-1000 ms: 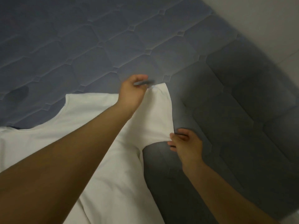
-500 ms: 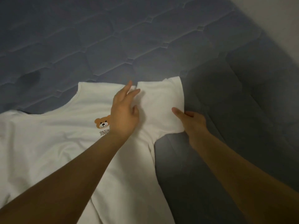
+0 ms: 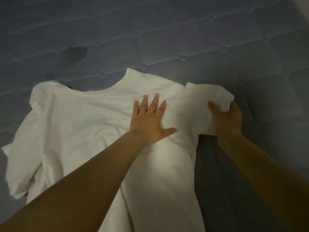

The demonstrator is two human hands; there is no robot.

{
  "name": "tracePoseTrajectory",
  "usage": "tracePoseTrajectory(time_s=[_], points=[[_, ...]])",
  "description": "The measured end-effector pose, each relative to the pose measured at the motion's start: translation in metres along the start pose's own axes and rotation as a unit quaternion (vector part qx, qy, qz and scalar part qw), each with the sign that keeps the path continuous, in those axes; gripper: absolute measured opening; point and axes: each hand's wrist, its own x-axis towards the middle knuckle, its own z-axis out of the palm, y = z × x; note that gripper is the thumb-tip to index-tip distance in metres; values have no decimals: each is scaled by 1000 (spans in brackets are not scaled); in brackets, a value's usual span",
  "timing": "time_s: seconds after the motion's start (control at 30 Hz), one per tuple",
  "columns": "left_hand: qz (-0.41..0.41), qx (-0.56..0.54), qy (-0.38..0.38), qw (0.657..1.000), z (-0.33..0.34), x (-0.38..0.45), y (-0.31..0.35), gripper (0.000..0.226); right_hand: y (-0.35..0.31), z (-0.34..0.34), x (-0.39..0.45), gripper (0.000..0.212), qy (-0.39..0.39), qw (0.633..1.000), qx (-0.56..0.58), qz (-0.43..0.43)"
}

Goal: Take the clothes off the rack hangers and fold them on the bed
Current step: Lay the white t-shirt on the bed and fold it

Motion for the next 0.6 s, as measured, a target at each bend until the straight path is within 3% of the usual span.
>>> tracePoseTrajectory(time_s=[0.13, 0.23, 0.3, 0.4, 0.5, 0.6], points=[[7, -118, 110, 987, -5, -14, -20, 80, -10, 24, -26, 31, 10, 997, -5, -81], [-21, -150, 125, 981, 1, -37, -52, 77, -20, 53, -50, 15, -5, 985, -97, -143], [-58, -158, 117, 979, 4, -56, -82, 74, -27, 80, -66, 21, -17, 965, -187, -183], [-124, -199, 107, 966, 6, -84, -125, 75, -27, 123, -87, 41, -149, 910, -306, -235], [-179, -225, 125, 950, 11, -111, -162, 75, -16, 163, -109, 71, -326, 826, -423, -181], [-223, -264, 178, 921, 16, -131, -185, 62, -9, 174, -116, 59, -307, 846, -401, -172]])
